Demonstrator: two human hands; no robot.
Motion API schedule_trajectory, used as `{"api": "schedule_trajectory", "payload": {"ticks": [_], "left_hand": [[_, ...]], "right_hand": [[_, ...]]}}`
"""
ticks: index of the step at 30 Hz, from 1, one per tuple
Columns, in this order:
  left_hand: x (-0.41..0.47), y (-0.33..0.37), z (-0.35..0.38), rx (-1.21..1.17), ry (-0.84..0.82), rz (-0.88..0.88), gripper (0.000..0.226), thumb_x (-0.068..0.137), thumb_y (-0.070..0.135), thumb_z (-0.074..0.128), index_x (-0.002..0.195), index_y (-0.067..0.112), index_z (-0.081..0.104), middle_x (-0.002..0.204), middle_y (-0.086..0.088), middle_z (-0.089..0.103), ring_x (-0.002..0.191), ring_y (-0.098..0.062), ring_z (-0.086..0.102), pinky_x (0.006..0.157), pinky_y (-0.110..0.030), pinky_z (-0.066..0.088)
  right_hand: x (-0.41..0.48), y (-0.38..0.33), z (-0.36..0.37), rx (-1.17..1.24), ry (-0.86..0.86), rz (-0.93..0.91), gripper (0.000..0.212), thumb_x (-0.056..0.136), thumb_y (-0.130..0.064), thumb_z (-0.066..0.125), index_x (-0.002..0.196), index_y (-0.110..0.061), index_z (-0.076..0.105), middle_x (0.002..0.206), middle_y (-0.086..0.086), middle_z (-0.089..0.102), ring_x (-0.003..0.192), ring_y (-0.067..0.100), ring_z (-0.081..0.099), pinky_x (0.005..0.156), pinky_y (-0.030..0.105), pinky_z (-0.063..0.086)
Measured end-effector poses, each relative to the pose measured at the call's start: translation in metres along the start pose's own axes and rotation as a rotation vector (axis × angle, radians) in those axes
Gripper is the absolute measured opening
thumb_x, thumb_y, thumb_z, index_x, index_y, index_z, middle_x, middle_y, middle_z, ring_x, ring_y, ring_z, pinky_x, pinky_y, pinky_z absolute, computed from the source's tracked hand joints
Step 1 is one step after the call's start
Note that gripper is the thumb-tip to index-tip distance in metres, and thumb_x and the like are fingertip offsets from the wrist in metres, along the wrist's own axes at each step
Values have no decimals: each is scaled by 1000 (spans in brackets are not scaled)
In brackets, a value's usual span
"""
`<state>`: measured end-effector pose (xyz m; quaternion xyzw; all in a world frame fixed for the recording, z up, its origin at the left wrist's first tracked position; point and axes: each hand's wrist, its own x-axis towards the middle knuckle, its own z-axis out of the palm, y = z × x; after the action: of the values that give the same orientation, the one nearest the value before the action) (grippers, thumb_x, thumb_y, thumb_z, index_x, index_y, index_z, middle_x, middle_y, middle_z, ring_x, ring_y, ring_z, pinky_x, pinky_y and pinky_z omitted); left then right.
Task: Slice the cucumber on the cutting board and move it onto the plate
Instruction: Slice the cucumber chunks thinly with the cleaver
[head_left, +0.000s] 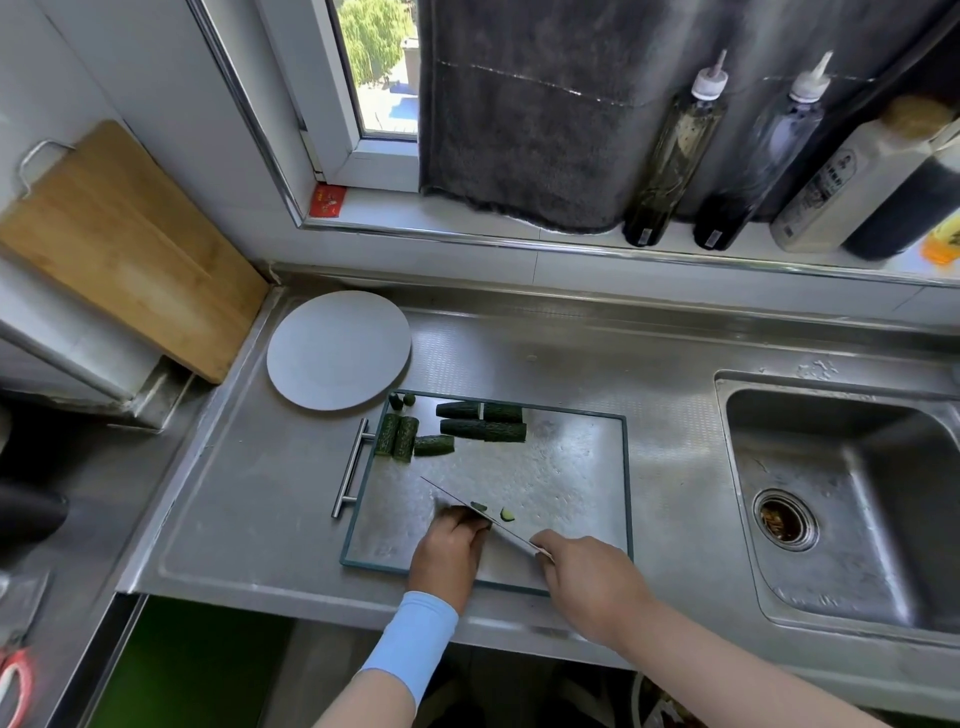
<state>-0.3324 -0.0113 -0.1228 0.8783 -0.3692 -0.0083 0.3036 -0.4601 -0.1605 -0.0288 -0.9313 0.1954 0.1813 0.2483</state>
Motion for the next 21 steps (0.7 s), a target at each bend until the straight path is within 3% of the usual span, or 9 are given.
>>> {"api": "schedule_trajectory", "payload": {"ticks": [10,14,21], "left_hand": [[-1,-5,3,-26,9,1,22,65,2,85,82,13,76,85,-3,68,78,-19,61,62,-25,52],[-1,-3,2,-36,27,-4,22,64,2,85,80,13,76,85,-2,69,81,-16,59,66,-24,50],[-2,-3,2,-32,-3,-22,21,65,5,86,81,15,76,85,-4,69,76,-21,64,63,-25,53]], "right_hand": [[24,-12,5,12,-33,25,27,104,-24,35,122,-21,53,82,4,57,74,28,56,62,35,40],[31,-18,3,14,-47,17,27,102,-23,36,124,-20,52,85,6,55,74,29,52,62,35,39],[18,-17,7,9,-23,16,30,105,-28,32,126,-21,54,95,8,68,83,30,62,72,38,50]]}}
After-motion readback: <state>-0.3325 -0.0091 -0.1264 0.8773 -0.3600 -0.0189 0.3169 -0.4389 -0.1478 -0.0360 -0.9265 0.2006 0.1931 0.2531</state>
